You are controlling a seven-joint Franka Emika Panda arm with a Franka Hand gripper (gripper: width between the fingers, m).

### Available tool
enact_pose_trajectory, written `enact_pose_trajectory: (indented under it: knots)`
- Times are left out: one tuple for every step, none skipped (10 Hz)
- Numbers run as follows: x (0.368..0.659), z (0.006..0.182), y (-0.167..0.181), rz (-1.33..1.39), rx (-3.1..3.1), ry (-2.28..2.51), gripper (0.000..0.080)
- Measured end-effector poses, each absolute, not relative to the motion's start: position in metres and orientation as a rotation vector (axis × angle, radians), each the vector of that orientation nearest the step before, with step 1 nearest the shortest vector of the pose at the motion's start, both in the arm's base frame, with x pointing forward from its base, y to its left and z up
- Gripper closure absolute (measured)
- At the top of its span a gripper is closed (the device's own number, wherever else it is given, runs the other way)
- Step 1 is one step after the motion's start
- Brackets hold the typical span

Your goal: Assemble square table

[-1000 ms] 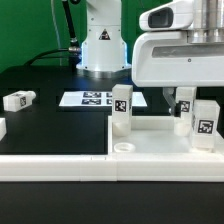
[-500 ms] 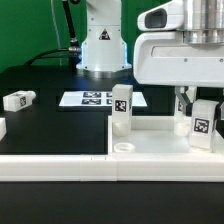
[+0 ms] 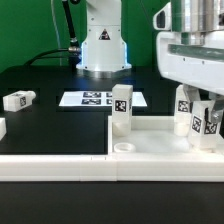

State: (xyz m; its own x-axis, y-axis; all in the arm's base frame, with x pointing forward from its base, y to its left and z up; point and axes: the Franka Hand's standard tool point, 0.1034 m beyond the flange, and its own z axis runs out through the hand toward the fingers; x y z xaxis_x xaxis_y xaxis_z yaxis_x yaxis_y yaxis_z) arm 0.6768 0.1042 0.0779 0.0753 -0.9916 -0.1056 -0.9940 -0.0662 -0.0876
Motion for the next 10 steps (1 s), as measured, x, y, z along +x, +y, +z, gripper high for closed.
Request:
enact_pose_trajectory:
  knots:
    - [0.677,0.078,0.106,0.037,-2.080,2.164,0.0506]
    - [0.676,0.078,0.106,0.041,-2.037,2.205,0.0506]
    - [0.676,0.078,0.106,0.040,-2.050,2.192,0.0506]
    - [0.675,0.078,0.106,0.021,-2.174,2.080,0.0506]
    - [0.672,0.076,0.106,-0.013,-2.380,1.874,0.0425]
    - [0.673,0.076,0.106,-0.050,-2.551,1.652,0.0425]
    - [0.674,0.079,0.109,-0.076,-2.661,1.481,0.0243]
    - [0.675,0.083,0.116,-0.089,-2.707,1.398,0.0169]
    - [0.675,0.082,0.116,-0.095,-2.763,1.291,0.0156]
    - [0.675,0.082,0.115,-0.100,-2.815,1.182,0.0156]
